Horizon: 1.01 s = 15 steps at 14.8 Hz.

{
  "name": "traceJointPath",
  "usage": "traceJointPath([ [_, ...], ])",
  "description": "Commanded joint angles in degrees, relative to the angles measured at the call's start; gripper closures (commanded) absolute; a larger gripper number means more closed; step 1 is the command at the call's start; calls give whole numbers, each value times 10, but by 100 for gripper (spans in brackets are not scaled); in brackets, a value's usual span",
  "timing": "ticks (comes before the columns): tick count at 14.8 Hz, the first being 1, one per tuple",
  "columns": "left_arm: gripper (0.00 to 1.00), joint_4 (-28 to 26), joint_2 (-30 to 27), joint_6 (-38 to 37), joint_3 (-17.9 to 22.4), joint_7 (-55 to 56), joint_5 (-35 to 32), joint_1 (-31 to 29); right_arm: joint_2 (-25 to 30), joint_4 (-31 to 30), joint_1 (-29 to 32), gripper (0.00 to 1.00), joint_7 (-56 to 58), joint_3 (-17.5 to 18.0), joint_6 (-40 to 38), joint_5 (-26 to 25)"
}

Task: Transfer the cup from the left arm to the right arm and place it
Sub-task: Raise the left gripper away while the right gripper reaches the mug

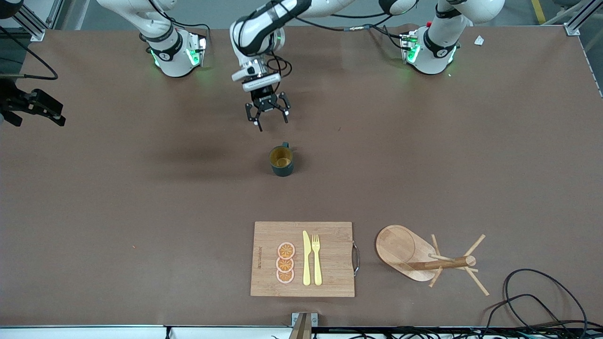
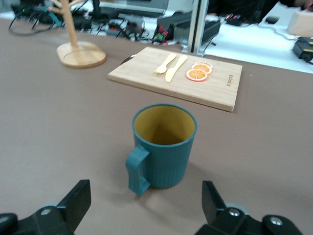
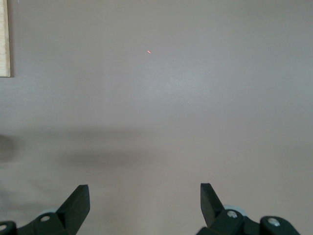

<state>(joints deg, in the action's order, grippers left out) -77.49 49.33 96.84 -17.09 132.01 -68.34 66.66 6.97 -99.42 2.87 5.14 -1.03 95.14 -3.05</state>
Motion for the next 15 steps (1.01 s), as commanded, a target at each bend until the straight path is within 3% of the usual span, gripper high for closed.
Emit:
traceJointPath([
  [1,0,-10,-82,-4,-3,-46,82,-7,5,1,8,0,3,7,-8,8],
  [3,0,-10,-141,-4,2,-103,157,-19,8,-5,3,0,0,9,-22,12],
  [9,0,-10,-287,-4,2,-347,334,-181,9,-40,-39,0,-64,9,1,42],
  [13,0,-10,-334,-4,1,-532,430,-302,9,-94,-66,0,-97,9,57,46],
  [15,0,-10,-353,-4,1,-614,477,-360,9,-111,-107,0,-167,9,73,47],
])
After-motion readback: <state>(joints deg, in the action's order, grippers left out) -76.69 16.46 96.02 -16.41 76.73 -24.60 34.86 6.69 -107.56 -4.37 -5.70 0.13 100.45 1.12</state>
